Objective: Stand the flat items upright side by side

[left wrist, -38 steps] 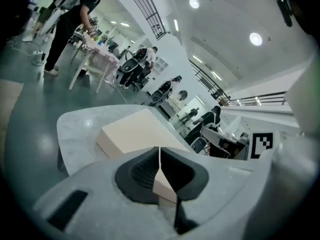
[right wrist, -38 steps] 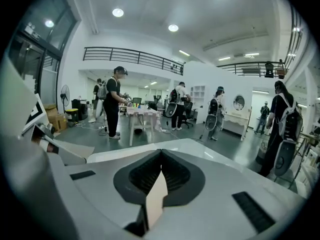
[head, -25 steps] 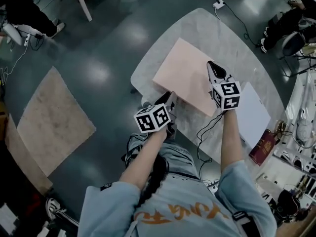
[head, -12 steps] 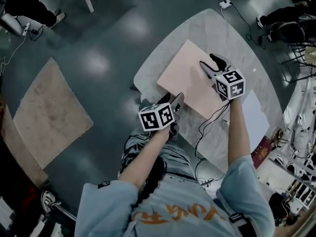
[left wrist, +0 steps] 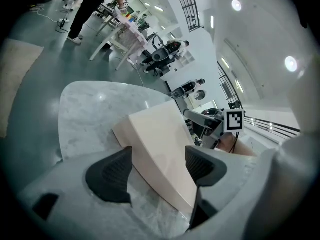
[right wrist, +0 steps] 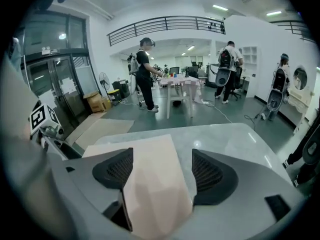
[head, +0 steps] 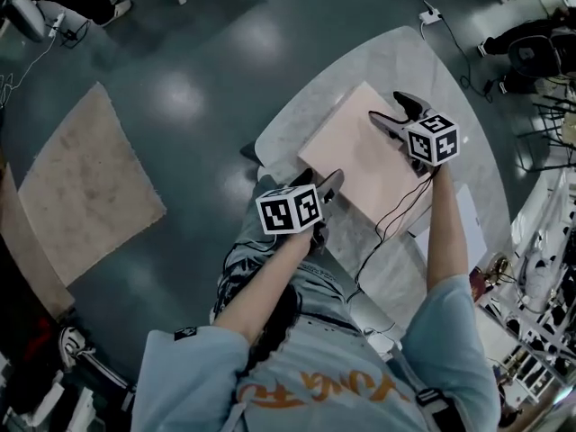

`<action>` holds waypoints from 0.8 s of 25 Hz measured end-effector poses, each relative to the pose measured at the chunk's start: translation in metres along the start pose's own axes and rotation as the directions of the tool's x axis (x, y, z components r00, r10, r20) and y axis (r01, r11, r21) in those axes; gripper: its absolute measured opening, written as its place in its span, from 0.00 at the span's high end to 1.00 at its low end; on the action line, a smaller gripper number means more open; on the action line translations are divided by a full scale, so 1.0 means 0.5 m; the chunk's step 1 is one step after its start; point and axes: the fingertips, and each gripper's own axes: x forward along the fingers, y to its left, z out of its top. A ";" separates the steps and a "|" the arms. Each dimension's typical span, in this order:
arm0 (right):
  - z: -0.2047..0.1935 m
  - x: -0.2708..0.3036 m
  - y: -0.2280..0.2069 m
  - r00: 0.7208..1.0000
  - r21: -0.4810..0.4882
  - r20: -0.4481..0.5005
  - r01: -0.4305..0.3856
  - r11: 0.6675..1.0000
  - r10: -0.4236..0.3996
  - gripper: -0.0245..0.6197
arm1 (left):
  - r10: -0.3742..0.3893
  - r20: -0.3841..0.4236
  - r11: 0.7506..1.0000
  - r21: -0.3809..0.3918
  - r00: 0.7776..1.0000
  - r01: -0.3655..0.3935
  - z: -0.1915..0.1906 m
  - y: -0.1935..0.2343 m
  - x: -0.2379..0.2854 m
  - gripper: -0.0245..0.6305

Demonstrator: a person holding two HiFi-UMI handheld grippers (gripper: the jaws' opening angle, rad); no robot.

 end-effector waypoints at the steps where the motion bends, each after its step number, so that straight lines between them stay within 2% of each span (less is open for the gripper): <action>1: -0.002 0.006 -0.001 1.000 -0.001 -0.015 -0.014 1.000 0.014 0.40 | 0.002 -0.001 1.000 -0.004 1.000 -0.002 0.002 0.003 0.001 0.45; 8: -0.032 0.043 0.007 0.981 0.008 -0.138 -0.138 0.990 0.138 0.38 | 0.026 -0.026 1.000 -0.011 0.999 -0.026 0.006 0.012 0.010 0.44; 13: -0.048 0.059 0.007 0.962 0.074 -0.170 -0.204 0.976 0.214 0.36 | 0.047 -0.053 0.999 -0.023 0.998 -0.048 0.004 0.020 0.020 0.43; 18: -0.054 0.067 0.012 0.951 0.104 -0.191 -0.226 0.969 0.243 0.36 | 0.111 -0.084 0.993 -0.020 0.990 -0.113 0.000 0.038 0.027 0.49; 20: -0.056 0.070 0.010 0.950 0.110 -0.198 -0.225 0.968 0.243 0.35 | 0.111 -0.092 0.994 -0.016 0.990 -0.112 0.000 0.042 0.031 0.49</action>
